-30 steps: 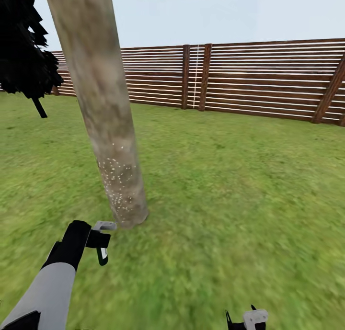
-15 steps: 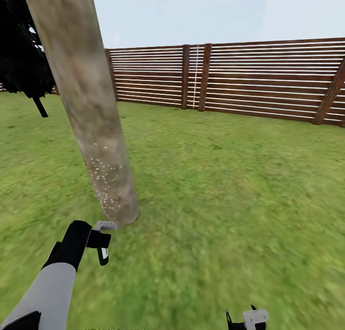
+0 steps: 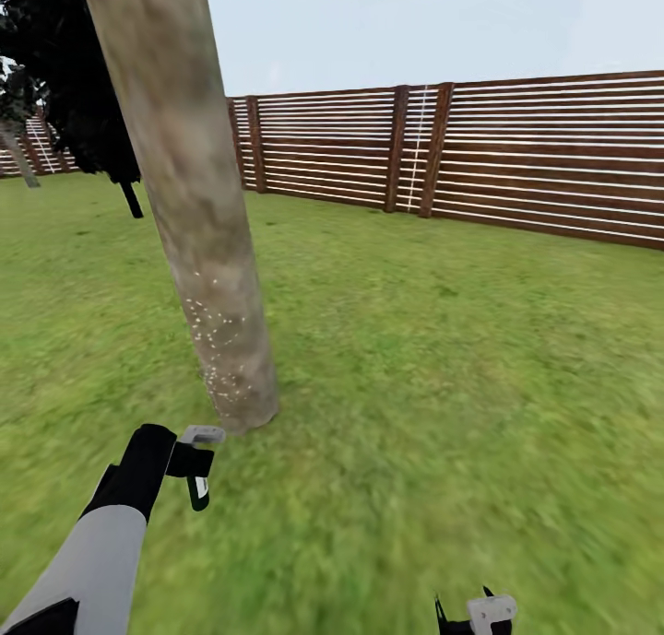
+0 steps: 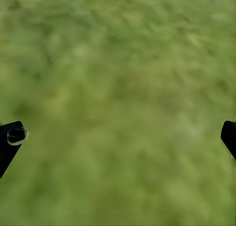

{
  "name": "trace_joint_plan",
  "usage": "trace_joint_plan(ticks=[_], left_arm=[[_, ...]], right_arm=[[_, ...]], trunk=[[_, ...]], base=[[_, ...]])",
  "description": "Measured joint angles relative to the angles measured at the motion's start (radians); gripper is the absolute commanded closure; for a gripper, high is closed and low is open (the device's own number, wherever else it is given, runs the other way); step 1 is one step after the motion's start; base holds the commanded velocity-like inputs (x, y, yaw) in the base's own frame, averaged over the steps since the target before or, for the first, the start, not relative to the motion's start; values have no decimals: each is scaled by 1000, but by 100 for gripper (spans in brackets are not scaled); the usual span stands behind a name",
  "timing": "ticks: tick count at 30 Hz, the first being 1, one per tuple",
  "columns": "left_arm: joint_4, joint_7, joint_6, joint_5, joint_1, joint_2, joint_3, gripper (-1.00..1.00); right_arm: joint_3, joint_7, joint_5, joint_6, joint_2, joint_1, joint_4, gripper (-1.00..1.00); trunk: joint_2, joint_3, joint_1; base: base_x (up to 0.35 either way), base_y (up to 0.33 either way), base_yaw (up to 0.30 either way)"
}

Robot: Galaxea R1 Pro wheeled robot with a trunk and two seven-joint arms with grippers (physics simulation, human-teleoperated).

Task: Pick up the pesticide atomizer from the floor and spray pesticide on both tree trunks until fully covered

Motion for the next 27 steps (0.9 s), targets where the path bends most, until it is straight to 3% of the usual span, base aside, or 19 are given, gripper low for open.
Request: trace_joint_plan(ticks=[8, 20, 27], left_arm=[[0, 0, -1, 0, 0, 0, 0, 100], [0, 0, -1, 0, 0, 0, 0, 100], [0, 0, -1, 0, 0, 0, 0, 100]], right_arm=[[0, 0, 0, 0, 0, 0, 0, -100], [-1, -1, 0, 0, -3, 0, -1, -100], [-1, -1, 0, 0, -2, 0, 0, -100]], trunk=[[0, 7, 0], [0, 8, 0], [0, 13, 0]], base=[[146, -268, 204], [91, -267, 16], [97, -268, 238]])
